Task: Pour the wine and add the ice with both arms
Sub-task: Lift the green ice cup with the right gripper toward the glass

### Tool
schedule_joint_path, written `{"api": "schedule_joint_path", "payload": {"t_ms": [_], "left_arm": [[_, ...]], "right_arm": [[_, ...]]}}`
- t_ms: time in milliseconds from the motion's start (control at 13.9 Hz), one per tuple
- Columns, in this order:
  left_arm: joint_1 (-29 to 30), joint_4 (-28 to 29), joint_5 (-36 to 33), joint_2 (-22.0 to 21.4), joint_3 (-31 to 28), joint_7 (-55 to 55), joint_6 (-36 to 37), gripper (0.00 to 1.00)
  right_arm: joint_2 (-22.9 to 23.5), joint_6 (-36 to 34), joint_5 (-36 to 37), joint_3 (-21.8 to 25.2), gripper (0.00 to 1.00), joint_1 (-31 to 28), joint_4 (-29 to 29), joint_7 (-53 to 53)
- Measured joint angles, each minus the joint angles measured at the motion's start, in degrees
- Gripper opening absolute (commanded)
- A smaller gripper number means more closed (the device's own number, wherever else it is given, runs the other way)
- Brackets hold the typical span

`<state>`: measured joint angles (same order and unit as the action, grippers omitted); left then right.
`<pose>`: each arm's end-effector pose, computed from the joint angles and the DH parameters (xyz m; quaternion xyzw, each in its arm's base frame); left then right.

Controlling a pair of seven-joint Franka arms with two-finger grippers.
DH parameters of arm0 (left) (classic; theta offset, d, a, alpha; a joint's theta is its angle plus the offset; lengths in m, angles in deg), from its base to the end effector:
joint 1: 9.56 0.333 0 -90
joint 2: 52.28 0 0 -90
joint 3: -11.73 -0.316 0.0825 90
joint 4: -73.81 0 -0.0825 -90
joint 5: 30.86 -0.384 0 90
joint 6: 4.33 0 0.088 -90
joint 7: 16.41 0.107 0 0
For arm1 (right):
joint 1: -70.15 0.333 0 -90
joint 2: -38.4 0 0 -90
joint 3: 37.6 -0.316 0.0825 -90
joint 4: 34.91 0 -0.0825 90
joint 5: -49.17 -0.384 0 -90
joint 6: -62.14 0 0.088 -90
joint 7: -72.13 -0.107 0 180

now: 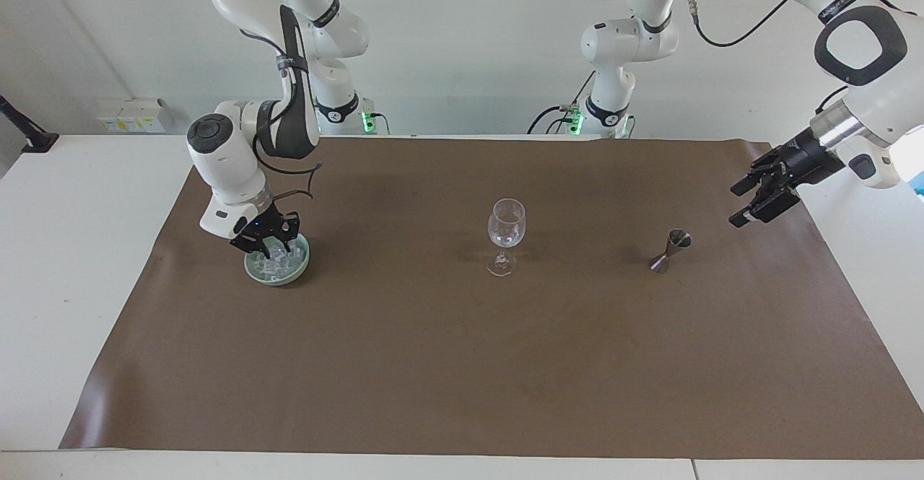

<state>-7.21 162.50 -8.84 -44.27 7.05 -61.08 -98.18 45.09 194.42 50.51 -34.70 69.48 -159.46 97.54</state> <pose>0.6005 0.0328 0.5675 0.8765 0.4439 -0.0824 0.1669 0.5507 -0.0346 0.3408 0.9802 0.1973 0.0059 0.0136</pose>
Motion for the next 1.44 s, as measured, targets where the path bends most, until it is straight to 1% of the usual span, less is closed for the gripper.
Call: {"api": "schedule_joint_path", "payload": {"t_ms": [144, 215, 359, 431, 574, 718, 933, 1148, 1292, 1435], "left_arm": [[-1.47, -1.49, -2.69, -0.19, 0.04, 3.69, 0.00, 1.00], [-1.94, -1.87, -4.00, -0.45, 0.03, 6.28, 0.00, 1.00], [-2.13, -2.24, -5.95, -1.09, 0.00, 13.06, 0.00, 1.00], [-2.12, -2.28, -6.66, -1.58, -0.06, 16.98, 0.00, 1.00], [-2.14, -2.35, -8.55, -2.81, -0.04, 25.02, 0.00, 1.00], [-2.62, -2.36, -10.47, -4.30, 0.22, 30.42, 0.05, 1.00], [-4.64, -2.35, -11.48, -6.18, 0.40, 32.16, 0.32, 1.00], [-6.81, -2.31, -12.17, -8.08, 0.53, 32.93, 1.71, 1.00], [-7.23, -2.23, -12.88, -8.95, 0.59, 34.15, 2.87, 1.00], [-7.27, -2.17, -14.14, -9.51, 0.93, 35.47, 4.54, 1.00]], "right_arm": [[0.00, 0.00, 0.02, 0.00, 0.23, 0.00, 0.00, 0.00], [0.00, 0.00, 0.02, 0.00, 0.18, 0.00, 0.00, 0.00], [0.00, 0.00, 0.02, 0.01, 0.04, -0.01, 0.01, 0.00], [0.00, 0.00, 0.02, 0.01, 0.02, -0.01, 0.01, 0.00], [-0.01, -0.15, 0.02, 0.01, 0.00, -0.01, 0.20, 0.00], [-0.07, -2.24, 0.02, 0.01, 0.00, -0.01, 1.48, -0.16], [-0.47, -7.30, -0.06, -0.12, 0.00, 0.01, 5.52, -3.52], [-1.64, -11.83, -0.85, -1.15, 0.00, 0.31, 9.71, -12.26], [-2.38, -14.56, -2.87, -2.30, 0.00, 0.37, 12.84, -17.30], [-2.64, -16.31, -6.50, -2.90, 0.00, 0.38, 15.87, -21.39]]}}
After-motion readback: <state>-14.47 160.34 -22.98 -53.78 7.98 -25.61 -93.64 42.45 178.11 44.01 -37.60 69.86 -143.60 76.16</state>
